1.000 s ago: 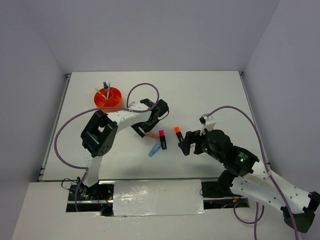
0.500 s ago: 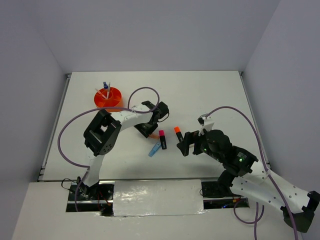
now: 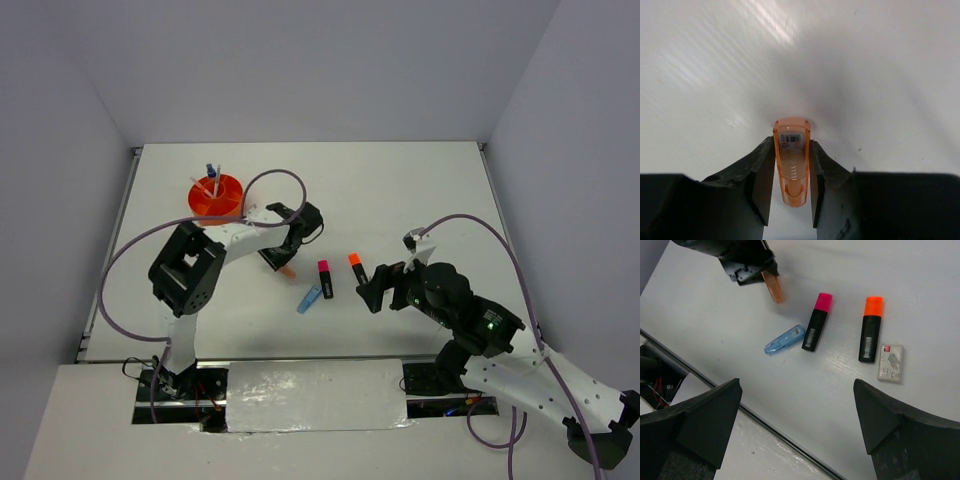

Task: Sort the stationery into containers
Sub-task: Pick up the stationery from the center of the board, then place the stationery in the storage box.

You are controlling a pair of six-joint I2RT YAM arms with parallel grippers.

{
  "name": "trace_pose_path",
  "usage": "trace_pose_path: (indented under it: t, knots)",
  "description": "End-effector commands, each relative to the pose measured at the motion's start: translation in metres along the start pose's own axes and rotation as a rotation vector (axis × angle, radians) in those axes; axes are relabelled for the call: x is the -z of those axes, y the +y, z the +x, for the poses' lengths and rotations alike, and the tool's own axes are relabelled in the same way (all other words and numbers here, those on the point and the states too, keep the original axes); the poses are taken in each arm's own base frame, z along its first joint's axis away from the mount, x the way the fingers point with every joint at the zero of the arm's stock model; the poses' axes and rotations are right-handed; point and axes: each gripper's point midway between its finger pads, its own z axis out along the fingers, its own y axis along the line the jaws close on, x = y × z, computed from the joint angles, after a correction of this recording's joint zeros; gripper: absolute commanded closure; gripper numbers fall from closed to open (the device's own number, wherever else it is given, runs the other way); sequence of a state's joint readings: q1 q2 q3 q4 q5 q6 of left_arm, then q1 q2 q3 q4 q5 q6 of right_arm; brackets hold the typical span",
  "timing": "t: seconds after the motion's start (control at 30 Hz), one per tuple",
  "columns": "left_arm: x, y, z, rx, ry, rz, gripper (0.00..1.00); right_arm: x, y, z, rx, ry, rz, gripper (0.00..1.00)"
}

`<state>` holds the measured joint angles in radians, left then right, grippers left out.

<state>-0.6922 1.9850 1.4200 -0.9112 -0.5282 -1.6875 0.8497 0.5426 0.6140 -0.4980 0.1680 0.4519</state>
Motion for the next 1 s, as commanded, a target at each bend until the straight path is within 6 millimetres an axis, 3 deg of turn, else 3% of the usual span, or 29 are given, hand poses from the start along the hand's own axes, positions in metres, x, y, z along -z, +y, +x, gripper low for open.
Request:
trace_pose_path:
  t: [0.0,0.03,0.07,0.13,0.17,0.2,0.23,0.27,0.3,0.33,0.37,0.43,0.5,0.53,0.57,0.63,0.7,0.73,0.97]
  knots:
    - [0.043,-0.012,-0.087,-0.071,-0.278,0.157,1.0,0.001,-0.001,-0.004,0.012,-0.022,-0.004,0.0]
    - [0.052,-0.026,-0.108,-0.137,-0.347,0.225,1.0,0.002,0.0,-0.004,0.012,-0.024,-0.009,0.0]
    - [0.066,-0.024,-0.132,-0.159,-0.427,0.263,1.0,0.002,0.0,-0.005,0.012,-0.028,-0.011,0.0]
    - [0.073,-0.028,-0.171,-0.232,-0.543,0.318,1.0,0.002,0.003,-0.003,0.016,-0.025,-0.027,0.0]
    - [0.096,-0.026,-0.192,-0.224,-0.592,0.389,1.0,0.001,0.004,-0.005,0.016,-0.033,-0.034,0.0]
    - [0.094,-0.016,-0.218,-0.271,-0.643,0.382,1.0,0.001,0.006,-0.006,0.017,-0.035,-0.044,0.0]
    - [0.08,-0.003,-0.221,-0.293,-0.651,0.397,1.0,0.001,0.007,-0.006,0.017,-0.035,-0.051,0.0]
    - [0.117,-0.011,-0.253,-0.194,-0.75,0.563,1.0,0.0,0.008,-0.006,0.016,-0.039,-0.057,0.0]
    - [0.12,-0.014,-0.257,-0.225,-0.745,0.662,1.0,-0.001,0.009,-0.006,0.016,-0.038,-0.062,0.0]
    - [0.105,0.006,-0.28,-0.211,-0.773,0.636,1.0,-0.002,0.012,-0.006,0.014,-0.036,-0.073,0.0]
    - [0.117,0.009,-0.298,-0.186,-0.821,0.683,1.0,-0.002,0.014,-0.008,0.013,-0.043,-0.086,0.0]
    - [0.115,0.016,-0.323,-0.239,-0.847,0.719,1.0,-0.004,0.018,-0.006,0.017,-0.032,-0.102,0.0]
    - [0.11,0.012,-0.336,-0.314,-0.855,0.757,1.0,-0.005,0.02,-0.008,0.024,-0.035,-0.114,0.0]
    - [0.117,0.002,-0.338,-0.392,-0.859,0.816,1.0,-0.007,0.022,-0.008,0.027,-0.027,-0.116,0.0]
    - [0.1,0.001,-0.341,-0.422,-0.827,0.811,1.0,-0.007,0.022,-0.007,0.029,-0.023,-0.118,0.0]
    - [0.092,0.002,-0.35,-0.458,-0.787,0.897,1.0,-0.008,0.025,-0.006,0.033,-0.011,-0.131,0.0]
    - [0.069,0.007,-0.359,-0.434,-0.73,0.924,1.0,-0.009,0.027,-0.007,0.035,-0.015,-0.139,0.0]
    - [0.067,0.001,-0.351,-0.464,-0.695,0.999,1.0,-0.01,0.026,-0.005,0.039,-0.013,-0.142,0.0]
    - [0.057,-0.001,-0.347,-0.43,-0.669,1.095,0.96,-0.014,0.026,0.002,0.067,0.026,-0.137,0.0]
